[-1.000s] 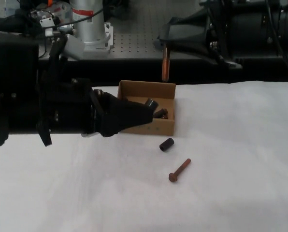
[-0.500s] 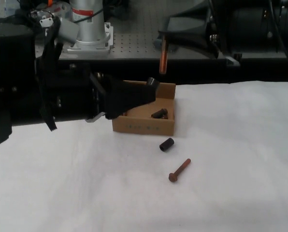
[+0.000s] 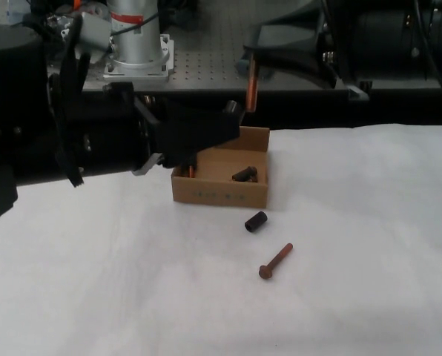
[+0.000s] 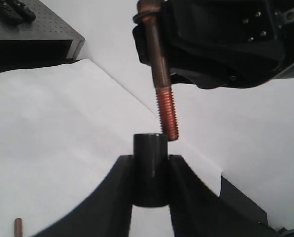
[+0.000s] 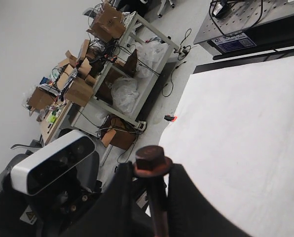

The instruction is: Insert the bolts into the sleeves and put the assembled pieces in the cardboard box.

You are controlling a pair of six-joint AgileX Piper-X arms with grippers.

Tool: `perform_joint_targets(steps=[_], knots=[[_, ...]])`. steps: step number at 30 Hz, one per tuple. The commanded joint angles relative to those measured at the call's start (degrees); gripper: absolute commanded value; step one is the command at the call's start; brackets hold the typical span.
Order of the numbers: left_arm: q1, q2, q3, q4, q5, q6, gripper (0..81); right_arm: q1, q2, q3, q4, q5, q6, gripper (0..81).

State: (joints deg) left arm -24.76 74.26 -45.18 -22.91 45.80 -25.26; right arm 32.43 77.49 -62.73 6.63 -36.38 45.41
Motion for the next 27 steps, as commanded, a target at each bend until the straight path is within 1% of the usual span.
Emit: perform_joint_targets(steps=[1,6,10,21,27], knots=[[-0.64,0.13,-0.11,-1.57,2.23,-0.97,0.6,-0.34,0.30,-0.26,-1.04,-0.60,-0.02,2.8],[-1.55,0.13,-0.11,-1.37,2.48,-0.97,0.6,-0.34,0.28,-0.26,-1.04,-0.60,-0.18,2.8],[-1.55,0.13,-0.11,-1.14,2.65,-0.84,0.6,-0.34,0.28,-0.26,-1.04,-0.66,-2.57,2.8],[-1.55,0.13,-0.11,-0.73,7.61,-0.02,0.6,-0.45,0.28,-0.26,-1.04,-1.67,-3.08,2.8],[-1.26,0.13,1.56,-0.21,7.66,0.61,0.6,-1.13,0.28,-0.26,-1.04,-2.69,-4.29,2.8]])
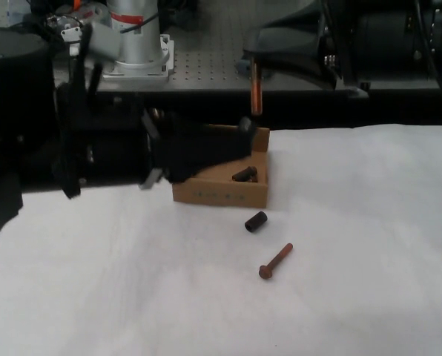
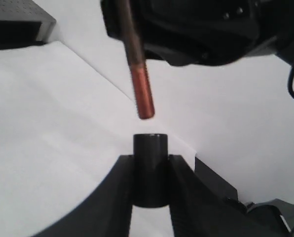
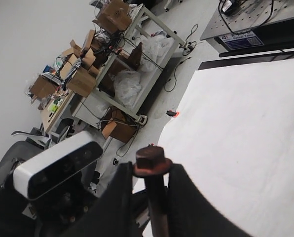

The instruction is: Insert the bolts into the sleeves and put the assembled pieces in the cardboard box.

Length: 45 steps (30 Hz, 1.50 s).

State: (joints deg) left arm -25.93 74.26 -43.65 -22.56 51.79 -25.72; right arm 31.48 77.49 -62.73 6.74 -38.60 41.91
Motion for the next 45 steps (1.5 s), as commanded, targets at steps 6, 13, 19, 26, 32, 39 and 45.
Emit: perform_joint_targets(steps=[6,13,19,26,32,39,45], knots=[[-0.03,0.13,0.39,0.23,1.35,1.76,0.6,-1.67,0.28,-0.26,-1.15,-1.23,-0.68,2.8],[-0.03,0.13,0.39,-1.74,-1.40,1.66,0.6,-1.28,0.28,-0.26,-1.15,-1.95,-0.65,2.8],[-0.03,0.13,0.39,-3.34,-0.90,-0.01,0.6,-0.62,0.28,-0.26,-1.03,-2.24,-0.36,2.8],[-0.03,0.13,0.39,-6.59,-0.90,-2.14,0.6,0.04,0.28,-0.26,-1.03,-2.24,-0.36,2.8],[-0.03,0.13,0.39,-8.44,-1.31,-2.82,0.6,0.07,0.28,-0.26,-1.03,-2.84,0.91,2.8],[-0.03,0.13,0.39,-8.44,-1.41,-2.82,0.6,0.69,0.28,-0.26,-1.03,-3.17,0.91,2.8],[-0.03,0.13,0.39,-8.44,-1.41,-2.82,0.6,1.20,0.28,-0.26,-1.12,-3.54,0.91,2.8]])
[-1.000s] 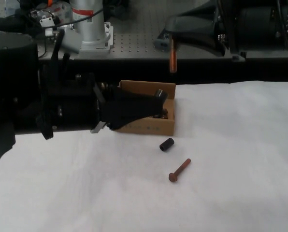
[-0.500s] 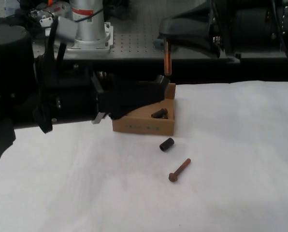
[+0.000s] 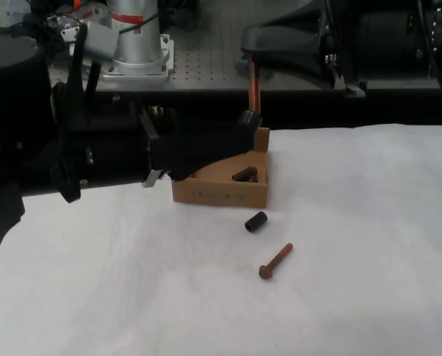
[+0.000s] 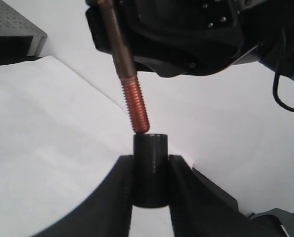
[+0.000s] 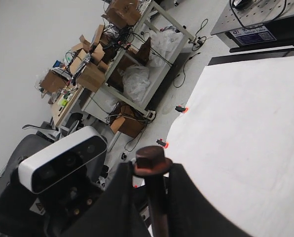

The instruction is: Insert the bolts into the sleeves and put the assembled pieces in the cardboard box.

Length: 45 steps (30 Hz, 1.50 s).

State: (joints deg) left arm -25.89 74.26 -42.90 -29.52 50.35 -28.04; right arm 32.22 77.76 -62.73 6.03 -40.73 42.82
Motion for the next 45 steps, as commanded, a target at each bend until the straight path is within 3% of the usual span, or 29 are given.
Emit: perform_joint_targets(steps=[1,22,45], knots=[[-0.08,0.13,-0.35,-1.48,0.03,-0.50,0.6,0.63,0.00,-0.26,-0.41,-1.42,0.00,2.8],[-0.08,0.13,-0.35,-2.29,-9.92,-0.26,0.6,0.50,-1.70,-0.26,-0.18,0.28,-0.10,2.8],[0.26,0.13,-0.35,-5.31,-15.32,-0.26,0.6,0.51,-1.98,-0.26,1.36,1.62,-0.43,2.8]])
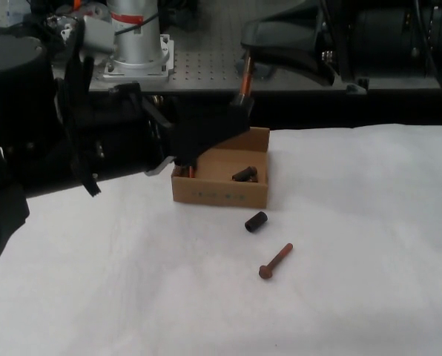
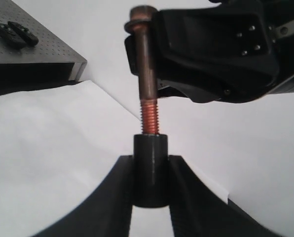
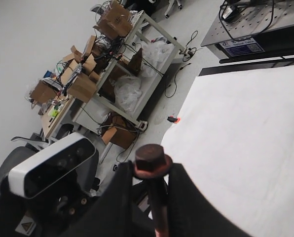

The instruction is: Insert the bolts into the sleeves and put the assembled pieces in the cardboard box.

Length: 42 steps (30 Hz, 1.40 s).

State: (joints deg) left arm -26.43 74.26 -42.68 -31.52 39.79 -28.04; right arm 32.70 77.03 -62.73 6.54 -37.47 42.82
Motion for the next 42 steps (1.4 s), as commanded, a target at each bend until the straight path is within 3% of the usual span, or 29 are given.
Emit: perform_joint_targets(steps=[1,42], knots=[[1.01,0.13,-0.58,-3.29,-4.84,-0.26,0.6,0.03,-1.24,-0.26,0.85,-1.64,-0.43,2.8],[2.03,0.13,-0.58,-7.11,-1.35,-3.36,0.6,0.15,-1.24,-0.26,7.64,-9.93,-7.97,2.8]])
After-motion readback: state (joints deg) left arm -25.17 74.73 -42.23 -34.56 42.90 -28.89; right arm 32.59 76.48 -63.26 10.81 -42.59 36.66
